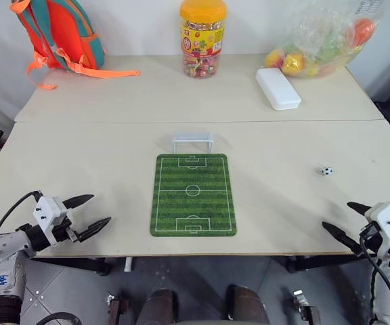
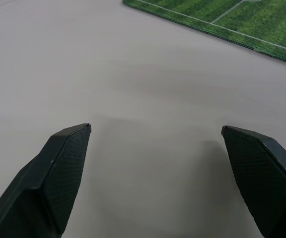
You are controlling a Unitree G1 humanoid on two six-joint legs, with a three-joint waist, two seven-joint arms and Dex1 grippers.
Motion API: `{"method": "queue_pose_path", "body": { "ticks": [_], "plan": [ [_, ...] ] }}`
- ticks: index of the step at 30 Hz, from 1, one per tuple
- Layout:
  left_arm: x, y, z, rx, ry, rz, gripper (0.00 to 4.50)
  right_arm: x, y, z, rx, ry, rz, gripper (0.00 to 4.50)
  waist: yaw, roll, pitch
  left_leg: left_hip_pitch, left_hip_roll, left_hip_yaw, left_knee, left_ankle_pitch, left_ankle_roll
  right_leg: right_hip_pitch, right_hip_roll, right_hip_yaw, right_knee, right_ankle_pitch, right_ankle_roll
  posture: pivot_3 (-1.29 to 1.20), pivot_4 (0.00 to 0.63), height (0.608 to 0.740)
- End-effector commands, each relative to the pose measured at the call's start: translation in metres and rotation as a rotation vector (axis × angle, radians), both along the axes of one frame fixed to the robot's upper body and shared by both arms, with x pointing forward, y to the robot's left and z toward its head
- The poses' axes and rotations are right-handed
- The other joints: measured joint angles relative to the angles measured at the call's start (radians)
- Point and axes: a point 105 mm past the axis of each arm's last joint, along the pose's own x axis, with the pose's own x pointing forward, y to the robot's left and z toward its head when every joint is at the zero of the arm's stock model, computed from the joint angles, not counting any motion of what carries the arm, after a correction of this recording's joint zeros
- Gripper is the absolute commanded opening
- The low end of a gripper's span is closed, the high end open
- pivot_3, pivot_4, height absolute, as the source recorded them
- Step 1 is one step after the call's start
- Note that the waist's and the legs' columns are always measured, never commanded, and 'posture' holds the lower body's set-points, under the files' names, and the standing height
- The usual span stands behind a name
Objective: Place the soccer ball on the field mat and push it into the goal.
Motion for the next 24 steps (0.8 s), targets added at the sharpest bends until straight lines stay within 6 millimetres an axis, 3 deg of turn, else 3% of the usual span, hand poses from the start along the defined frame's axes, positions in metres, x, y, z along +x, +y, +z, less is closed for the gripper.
{"method": "queue_pose_path", "body": {
  "ticks": [1, 5, 10, 15, 18, 24],
  "plan": [
    [0.005, 0.011, 0.008, -0.020, 0.001, 0.051, 4.50, 0.004, 0.000, 0.012, -0.003, -0.033, -0.008, 4.46, 0.000, 0.000, 0.000, 0.000, 0.000, 0.000, 0.000, 0.000, 0.000, 0.000, 0.000, 0.000, 0.000, 0.000, 0.000, 0.00, 0.150, 0.740],
    [0.008, 0.012, 0.017, -0.073, -0.002, 0.092, 4.50, 0.010, 0.004, 0.024, 0.038, -0.030, -0.034, 4.46, -0.002, 0.000, 0.000, 0.000, 0.000, 0.000, 0.000, 0.000, 0.000, 0.000, 0.000, 0.000, 0.000, 0.000, 0.000, 0.00, 0.150, 0.740],
    [0.014, 0.008, 0.028, -0.124, 0.022, 0.089, 4.50, 0.032, 0.022, 0.057, 0.139, -0.042, -0.023, 4.46, -0.001, 0.000, 0.001, -0.001, 0.000, 0.000, 0.002, 0.000, 0.000, -0.002, 0.000, 0.001, 0.002, 0.000, 0.000, 0.00, 0.150, 0.740],
    [0.020, -0.017, 0.038, -0.092, -0.047, -0.100, 4.50, 0.070, 0.040, 0.087, 0.187, -0.081, 0.047, 4.46, -0.001, -0.001, 0.002, -0.003, 0.001, 0.001, 0.003, 0.000, -0.001, -0.004, 0.001, 0.001, 0.003, 0.000, -0.001, 0.00, 0.150, 0.740],
    [0.018, -0.033, 0.043, -0.158, -0.065, -0.225, 4.50, 0.087, 0.038, 0.084, 0.159, -0.057, 0.043, 4.46, 0.002, -0.001, 0.002, -0.004, 0.001, 0.001, 0.003, 0.000, -0.001, -0.004, 0.001, 0.001, 0.003, 0.000, -0.001, 0.00, 0.150, 0.740],
    [0.023, -0.044, 0.046, -0.152, -0.084, -0.311, 4.50, 0.117, 0.023, 0.070, 0.148, -0.015, -0.009, 4.46, -0.005, -0.002, 0.003, -0.006, 0.001, 0.003, 0.001, 0.000, 0.000, -0.008, 0.001, 0.001, 0.003, 0.000, -0.001, 0.00, 0.150, 0.740]
  ]
}}
